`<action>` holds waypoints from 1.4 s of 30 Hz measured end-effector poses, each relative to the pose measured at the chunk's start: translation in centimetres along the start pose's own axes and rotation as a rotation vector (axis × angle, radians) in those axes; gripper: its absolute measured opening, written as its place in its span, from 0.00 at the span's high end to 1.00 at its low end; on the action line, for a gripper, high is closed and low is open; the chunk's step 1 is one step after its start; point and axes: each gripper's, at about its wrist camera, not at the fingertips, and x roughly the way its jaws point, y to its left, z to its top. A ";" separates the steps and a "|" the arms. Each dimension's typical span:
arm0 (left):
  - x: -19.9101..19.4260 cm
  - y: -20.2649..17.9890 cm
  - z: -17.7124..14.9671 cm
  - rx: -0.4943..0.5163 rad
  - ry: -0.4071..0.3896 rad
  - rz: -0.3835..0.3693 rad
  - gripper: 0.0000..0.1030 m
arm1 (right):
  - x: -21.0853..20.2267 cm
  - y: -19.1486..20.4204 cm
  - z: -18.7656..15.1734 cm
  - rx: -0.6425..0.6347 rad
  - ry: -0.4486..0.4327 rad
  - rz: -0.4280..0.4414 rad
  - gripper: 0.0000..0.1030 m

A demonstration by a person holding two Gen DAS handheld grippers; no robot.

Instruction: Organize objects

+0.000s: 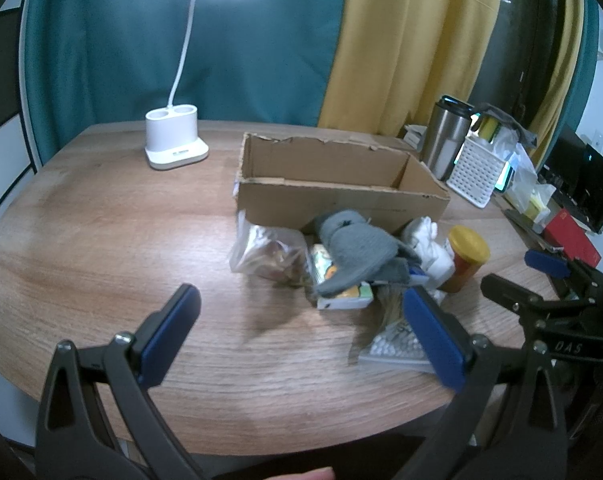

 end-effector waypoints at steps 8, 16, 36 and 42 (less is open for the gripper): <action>0.0 0.0 0.0 -0.001 0.000 0.000 0.01 | 0.0 0.1 0.0 0.001 0.001 0.000 0.01; 0.0 0.2 -0.1 -0.004 -0.002 0.003 0.01 | -0.1 0.0 0.0 0.004 0.002 0.001 0.01; 0.0 0.7 0.0 -0.009 -0.002 0.002 0.01 | -0.1 0.0 0.1 0.004 0.004 0.002 0.01; 0.5 0.9 0.1 -0.017 0.008 0.004 0.01 | 0.1 0.0 0.1 0.004 0.009 0.001 0.01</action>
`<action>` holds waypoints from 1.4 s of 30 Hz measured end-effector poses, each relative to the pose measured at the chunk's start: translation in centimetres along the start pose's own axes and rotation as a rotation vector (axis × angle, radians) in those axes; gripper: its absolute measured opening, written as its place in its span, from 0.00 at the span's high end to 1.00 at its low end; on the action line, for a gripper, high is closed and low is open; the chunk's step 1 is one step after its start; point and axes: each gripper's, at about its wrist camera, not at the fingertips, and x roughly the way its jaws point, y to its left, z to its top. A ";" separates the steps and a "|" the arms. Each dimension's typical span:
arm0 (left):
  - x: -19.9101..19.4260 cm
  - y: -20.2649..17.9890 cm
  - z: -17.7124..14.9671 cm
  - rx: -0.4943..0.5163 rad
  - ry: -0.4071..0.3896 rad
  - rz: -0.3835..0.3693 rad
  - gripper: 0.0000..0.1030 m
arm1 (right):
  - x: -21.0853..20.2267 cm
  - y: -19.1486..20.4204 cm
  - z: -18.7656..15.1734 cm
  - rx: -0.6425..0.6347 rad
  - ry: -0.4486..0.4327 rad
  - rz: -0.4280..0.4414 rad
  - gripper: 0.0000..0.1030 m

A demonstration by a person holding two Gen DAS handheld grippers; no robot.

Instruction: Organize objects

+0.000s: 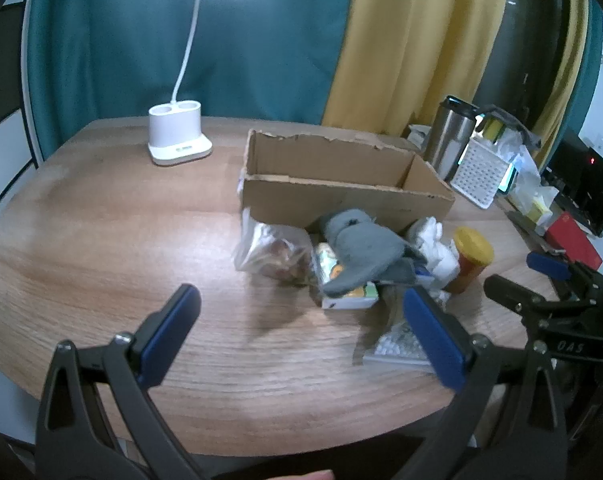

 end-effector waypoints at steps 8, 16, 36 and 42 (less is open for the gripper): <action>1.5 0.4 0.4 -0.012 0.027 0.005 0.01 | 1.0 -0.7 0.5 0.013 0.020 -0.008 0.01; 3.3 1.5 1.3 -0.029 0.047 0.031 0.01 | 2.5 -1.8 0.9 0.036 0.044 -0.015 0.01; 9.5 2.8 4.0 -0.020 0.125 0.085 0.01 | 6.7 -4.4 2.5 0.074 0.099 -0.016 0.01; 11.3 2.9 4.1 -0.025 0.165 0.087 0.01 | 7.3 -5.3 2.8 0.094 0.106 -0.003 0.02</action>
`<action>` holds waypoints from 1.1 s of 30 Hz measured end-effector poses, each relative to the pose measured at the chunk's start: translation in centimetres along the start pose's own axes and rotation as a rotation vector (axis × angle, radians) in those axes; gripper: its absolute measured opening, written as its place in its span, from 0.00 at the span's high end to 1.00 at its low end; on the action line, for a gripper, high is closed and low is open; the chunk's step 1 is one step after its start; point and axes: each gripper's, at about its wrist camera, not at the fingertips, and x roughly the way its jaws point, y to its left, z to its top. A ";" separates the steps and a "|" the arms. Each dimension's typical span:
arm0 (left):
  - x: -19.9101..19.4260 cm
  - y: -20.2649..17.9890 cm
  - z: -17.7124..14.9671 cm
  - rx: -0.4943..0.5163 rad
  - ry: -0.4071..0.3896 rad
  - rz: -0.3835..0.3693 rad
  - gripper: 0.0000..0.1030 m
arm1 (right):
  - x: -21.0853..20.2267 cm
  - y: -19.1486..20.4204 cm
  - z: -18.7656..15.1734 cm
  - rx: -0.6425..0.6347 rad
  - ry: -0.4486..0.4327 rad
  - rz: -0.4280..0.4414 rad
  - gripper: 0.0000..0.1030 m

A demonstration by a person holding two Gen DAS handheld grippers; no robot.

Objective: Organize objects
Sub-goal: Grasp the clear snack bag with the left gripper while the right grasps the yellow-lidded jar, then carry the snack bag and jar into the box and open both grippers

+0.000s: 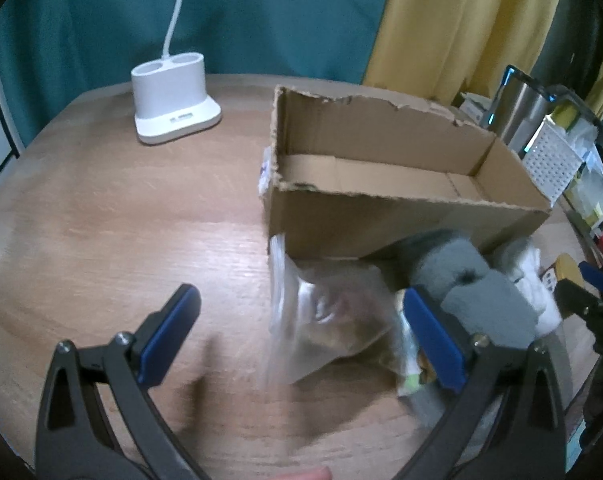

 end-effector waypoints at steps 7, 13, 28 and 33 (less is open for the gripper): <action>1.2 0.0 -0.2 -0.003 0.053 -0.043 0.12 | 0.9 -0.1 0.0 0.006 0.038 0.040 0.17; 1.1 -0.2 -0.4 0.008 0.063 -0.082 0.40 | 0.8 0.0 -0.1 -0.009 0.034 0.057 0.37; -1.6 0.0 -0.3 -0.008 0.016 -0.101 0.48 | -1.1 0.0 0.4 -0.030 -0.016 0.052 0.41; -3.3 0.2 0.4 -0.018 -0.021 -0.103 0.48 | -2.4 -0.2 1.2 -0.041 -0.043 0.052 0.41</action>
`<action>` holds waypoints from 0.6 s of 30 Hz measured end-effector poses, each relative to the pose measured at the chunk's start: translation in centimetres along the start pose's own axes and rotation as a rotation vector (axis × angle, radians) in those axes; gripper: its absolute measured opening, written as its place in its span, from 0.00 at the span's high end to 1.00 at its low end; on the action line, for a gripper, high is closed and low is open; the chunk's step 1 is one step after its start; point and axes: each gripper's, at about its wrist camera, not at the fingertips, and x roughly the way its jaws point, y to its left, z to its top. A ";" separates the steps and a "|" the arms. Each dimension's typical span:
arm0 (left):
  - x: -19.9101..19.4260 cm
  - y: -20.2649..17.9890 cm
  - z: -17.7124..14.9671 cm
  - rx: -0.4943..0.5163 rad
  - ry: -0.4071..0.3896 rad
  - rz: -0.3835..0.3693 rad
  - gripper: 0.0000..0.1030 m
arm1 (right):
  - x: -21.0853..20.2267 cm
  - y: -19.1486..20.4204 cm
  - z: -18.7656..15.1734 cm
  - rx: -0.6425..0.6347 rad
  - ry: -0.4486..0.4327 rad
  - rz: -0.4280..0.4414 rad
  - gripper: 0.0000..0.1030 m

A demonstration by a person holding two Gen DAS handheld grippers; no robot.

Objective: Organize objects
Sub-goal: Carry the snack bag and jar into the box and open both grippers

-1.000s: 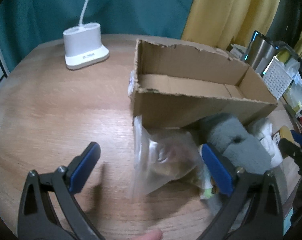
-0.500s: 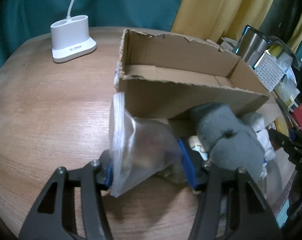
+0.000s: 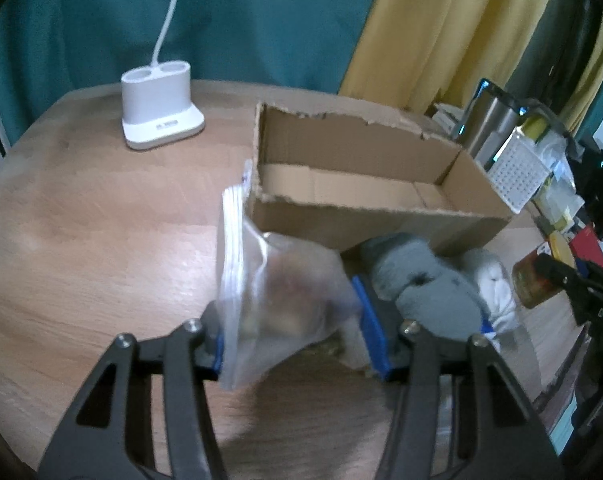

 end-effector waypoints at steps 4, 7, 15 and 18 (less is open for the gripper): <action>-1.5 0.0 0.7 -0.003 -0.035 -0.001 0.48 | -1.0 0.0 0.8 -0.011 -0.027 -0.003 0.41; -2.9 -0.3 1.5 0.001 -0.068 -0.004 0.48 | -1.6 0.0 1.5 -0.022 -0.046 0.003 0.41; -4.0 -1.9 3.9 0.030 -0.128 -0.028 0.48 | -2.3 0.2 4.0 -0.049 -0.087 0.023 0.41; -3.8 -2.6 4.9 0.039 -0.135 -0.042 0.48 | -2.3 0.4 5.0 -0.063 -0.097 0.034 0.41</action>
